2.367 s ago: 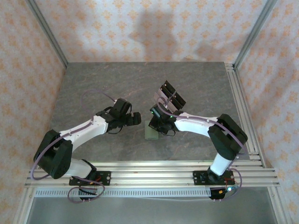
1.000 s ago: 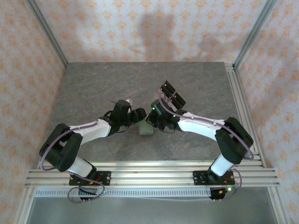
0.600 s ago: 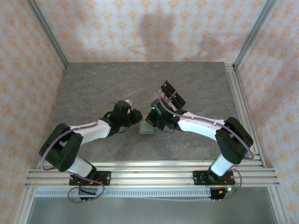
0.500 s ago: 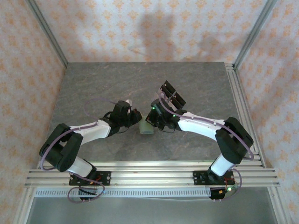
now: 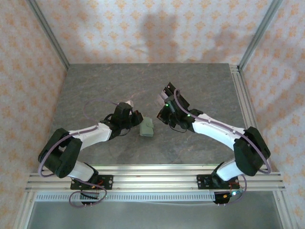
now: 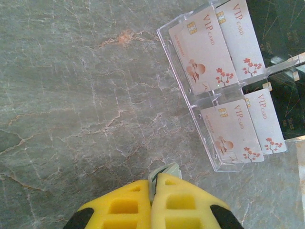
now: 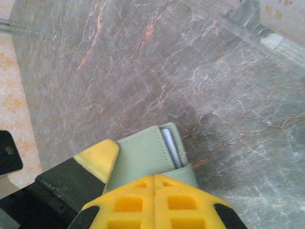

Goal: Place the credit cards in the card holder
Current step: Pick up the card holder from the bottom-right of the table, then open the button on the card holder.

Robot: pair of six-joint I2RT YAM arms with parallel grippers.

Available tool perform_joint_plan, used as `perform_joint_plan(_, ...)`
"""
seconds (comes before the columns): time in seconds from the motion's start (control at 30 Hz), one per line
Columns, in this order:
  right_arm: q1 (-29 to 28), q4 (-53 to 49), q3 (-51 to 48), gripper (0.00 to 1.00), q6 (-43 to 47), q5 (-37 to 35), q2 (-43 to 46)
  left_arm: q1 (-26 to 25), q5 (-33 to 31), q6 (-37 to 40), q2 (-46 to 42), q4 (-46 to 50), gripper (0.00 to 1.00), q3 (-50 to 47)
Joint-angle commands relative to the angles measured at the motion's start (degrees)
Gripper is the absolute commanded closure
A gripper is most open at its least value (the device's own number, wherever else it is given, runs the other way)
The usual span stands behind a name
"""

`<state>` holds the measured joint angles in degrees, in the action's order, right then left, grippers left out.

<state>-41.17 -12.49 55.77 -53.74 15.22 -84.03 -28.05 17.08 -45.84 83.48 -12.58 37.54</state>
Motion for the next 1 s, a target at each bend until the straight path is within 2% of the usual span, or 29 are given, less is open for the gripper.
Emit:
perform_joint_plan(0.0,0.03,-2.28,-0.32,0.9,3.28,0.32,0.54,0.35,-1.78,2.48,-1.91,1.49,1.0,-0.53)
perform_joint_plan(0.03,-0.04,-3.13,0.78,0.77,4.31,1.48,-0.23,0.41,-1.74,2.68,-2.0,1.59,1.0,-0.46)
perform_joint_plan(0.07,-0.44,-4.06,2.04,0.71,5.38,2.07,-1.0,0.44,-1.69,2.84,-1.96,1.63,1.0,-0.37)
perform_joint_plan(0.13,-1.65,-7.35,5.21,0.63,7.71,2.32,-3.1,0.43,-1.51,2.95,-1.71,1.8,1.0,-0.03)
perform_joint_plan(0.2,-2.96,-9.57,7.8,0.6,9.02,1.7,-5.24,0.33,-1.48,2.95,-1.49,2.03,1.0,0.25)
perform_joint_plan(0.53,-5.54,-10.38,13.82,0.59,9.68,1.39,-13.05,0.36,-1.13,2.69,-1.95,2.26,1.0,0.76)
perform_joint_plan(0.97,-6.82,-9.57,14.91,0.62,9.45,2.56,-17.29,0.36,-0.91,2.6,-2.36,2.34,1.0,1.46)
